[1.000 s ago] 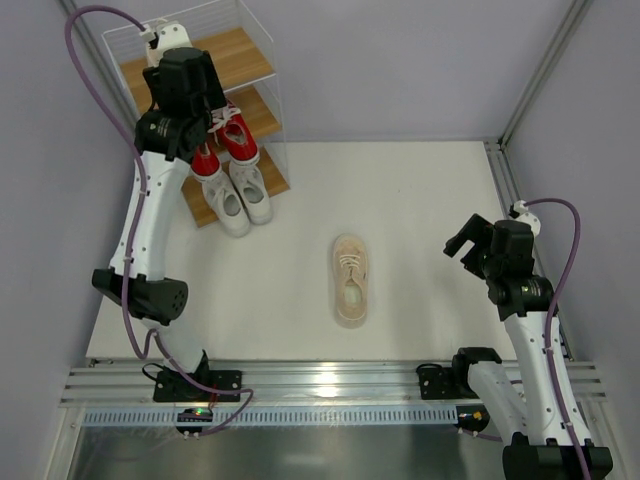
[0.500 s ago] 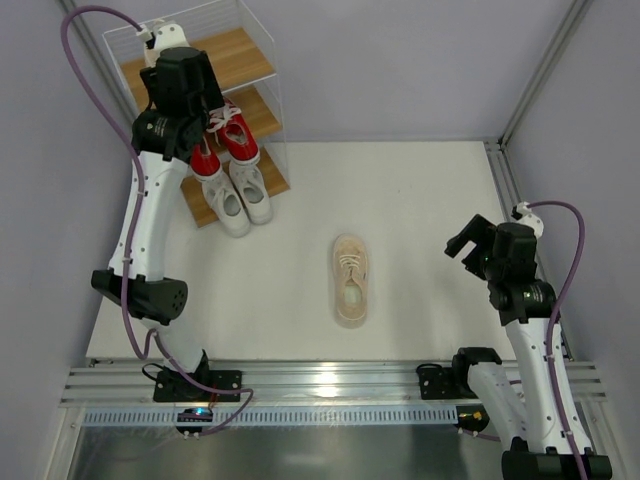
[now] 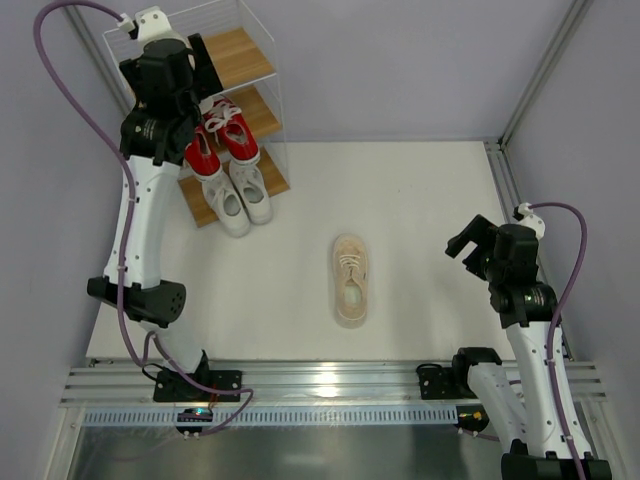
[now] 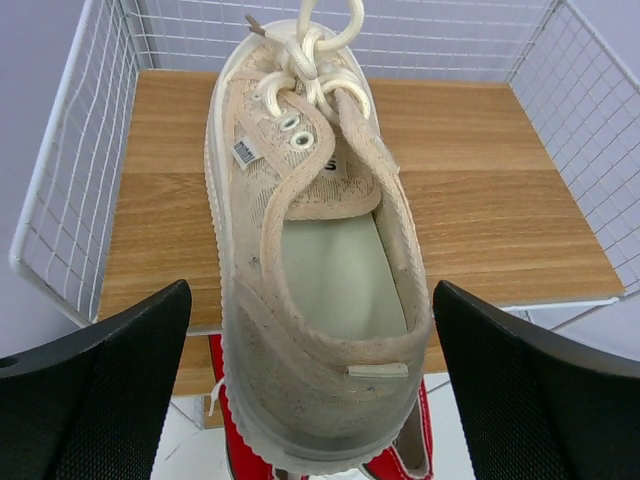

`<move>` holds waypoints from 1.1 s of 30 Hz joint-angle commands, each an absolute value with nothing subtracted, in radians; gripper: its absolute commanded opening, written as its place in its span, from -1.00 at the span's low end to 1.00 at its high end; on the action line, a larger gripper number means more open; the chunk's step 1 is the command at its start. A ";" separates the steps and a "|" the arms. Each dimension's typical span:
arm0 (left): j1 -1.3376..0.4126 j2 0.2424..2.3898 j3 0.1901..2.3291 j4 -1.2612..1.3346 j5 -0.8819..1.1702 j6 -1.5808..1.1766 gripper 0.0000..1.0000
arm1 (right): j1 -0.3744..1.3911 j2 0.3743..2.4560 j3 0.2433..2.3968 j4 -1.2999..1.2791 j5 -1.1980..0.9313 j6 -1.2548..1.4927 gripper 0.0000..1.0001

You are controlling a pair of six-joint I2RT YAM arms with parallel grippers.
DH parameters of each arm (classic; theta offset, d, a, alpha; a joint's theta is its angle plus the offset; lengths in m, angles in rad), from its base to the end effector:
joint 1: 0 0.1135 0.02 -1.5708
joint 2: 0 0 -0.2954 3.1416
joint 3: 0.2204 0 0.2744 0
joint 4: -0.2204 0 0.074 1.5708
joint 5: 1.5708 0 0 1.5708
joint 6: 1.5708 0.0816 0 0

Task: Place and organize the shoes onto the shoe shelf

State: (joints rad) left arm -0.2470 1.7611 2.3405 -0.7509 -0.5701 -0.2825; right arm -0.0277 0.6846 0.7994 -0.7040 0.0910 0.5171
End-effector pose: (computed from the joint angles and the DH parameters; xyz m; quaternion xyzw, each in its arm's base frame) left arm 0.4061 -0.0570 0.5760 -0.1941 0.7309 0.0459 0.6527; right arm 0.1791 -0.0124 0.3043 0.2577 0.8428 0.0751 0.4665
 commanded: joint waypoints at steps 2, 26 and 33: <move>-0.241 1.717 2.384 -0.701 -0.557 -0.278 1.00 | -0.028 0.661 0.808 -0.672 0.104 0.500 0.94; -0.742 1.370 2.013 -0.571 -0.604 -0.256 0.99 | -0.028 0.500 0.732 -0.647 0.160 0.422 0.94; -0.899 1.299 1.827 -0.508 -0.531 -0.318 0.99 | -0.028 0.543 0.719 -0.586 0.092 0.431 0.95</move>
State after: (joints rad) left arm -0.8425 1.3357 1.8923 -0.5861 -0.5694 -0.2977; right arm -0.0277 0.5388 0.7143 -0.6567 0.1123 0.4473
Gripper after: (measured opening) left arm 0.996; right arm 0.973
